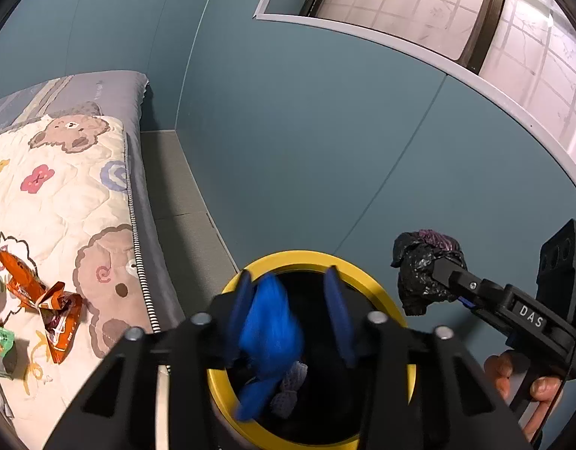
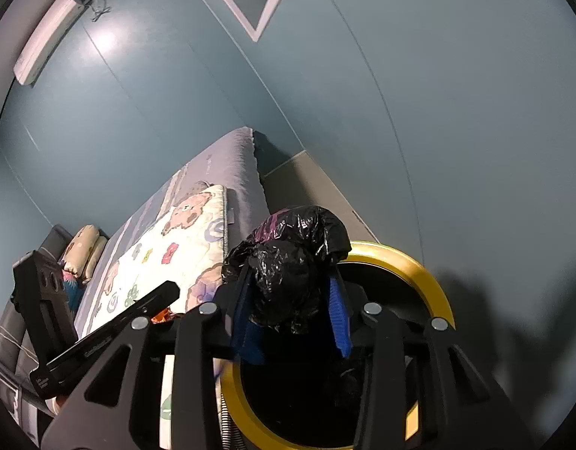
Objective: Collect trash
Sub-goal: 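Carry the blue glove and black bag to the yellow bin and release both, then move both tools back toward the orange wrapper and lavender net on the bed, then grasp the lavender mesh net with the left tool while the right tool grasps the orange wrapper, then carry the lavender net and orange wrapper to the yellow bin and release both, then move both tools back over the tissue bundle and green packet on the bed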
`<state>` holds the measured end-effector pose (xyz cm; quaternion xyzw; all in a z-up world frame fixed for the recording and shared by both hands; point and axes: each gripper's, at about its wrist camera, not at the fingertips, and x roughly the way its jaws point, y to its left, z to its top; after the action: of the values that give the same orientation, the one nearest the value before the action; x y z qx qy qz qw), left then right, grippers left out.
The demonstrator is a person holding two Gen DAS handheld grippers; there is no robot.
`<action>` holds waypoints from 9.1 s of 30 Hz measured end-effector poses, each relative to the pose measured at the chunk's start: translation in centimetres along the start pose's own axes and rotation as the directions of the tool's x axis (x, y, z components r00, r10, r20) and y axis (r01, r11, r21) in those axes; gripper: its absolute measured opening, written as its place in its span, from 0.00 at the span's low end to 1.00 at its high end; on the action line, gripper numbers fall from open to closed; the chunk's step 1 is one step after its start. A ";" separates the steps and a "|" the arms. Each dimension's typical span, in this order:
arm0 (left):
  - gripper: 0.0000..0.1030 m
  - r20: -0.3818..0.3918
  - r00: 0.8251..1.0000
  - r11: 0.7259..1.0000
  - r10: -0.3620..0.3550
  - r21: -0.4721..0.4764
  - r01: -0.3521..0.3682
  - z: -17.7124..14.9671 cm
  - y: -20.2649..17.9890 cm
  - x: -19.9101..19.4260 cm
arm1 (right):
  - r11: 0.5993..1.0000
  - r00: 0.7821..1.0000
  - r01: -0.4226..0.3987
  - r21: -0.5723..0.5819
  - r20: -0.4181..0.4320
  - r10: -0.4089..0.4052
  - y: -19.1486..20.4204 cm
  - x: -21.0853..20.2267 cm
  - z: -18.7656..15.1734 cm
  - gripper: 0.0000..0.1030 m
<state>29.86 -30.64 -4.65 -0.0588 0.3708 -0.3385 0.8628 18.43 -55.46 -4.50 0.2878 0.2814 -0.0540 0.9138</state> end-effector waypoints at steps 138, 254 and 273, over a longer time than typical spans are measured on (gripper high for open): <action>0.24 0.056 0.856 0.831 0.514 -0.279 -0.481 -7.8 25.3 -23.4 | 0.829 0.905 -0.369 -0.421 -0.365 0.217 29.6 6.4 -11.1 0.21; 0.85 0.048 0.979 0.978 0.198 -0.069 -0.195 -3.4 4.5 -8.9 | 0.996 0.991 -0.037 -0.079 -0.128 0.027 4.5 1.0 -2.6 0.58; 0.86 0.104 0.922 0.916 0.374 -0.197 -0.349 -6.5 13.4 -18.8 | 0.948 0.962 -0.211 -0.239 -0.224 0.158 17.9 3.1 -5.5 0.58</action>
<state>23.37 -7.66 -2.71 -0.0881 0.3421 -0.1342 0.9259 23.08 -37.38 -1.02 0.1942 0.3490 0.0991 0.9114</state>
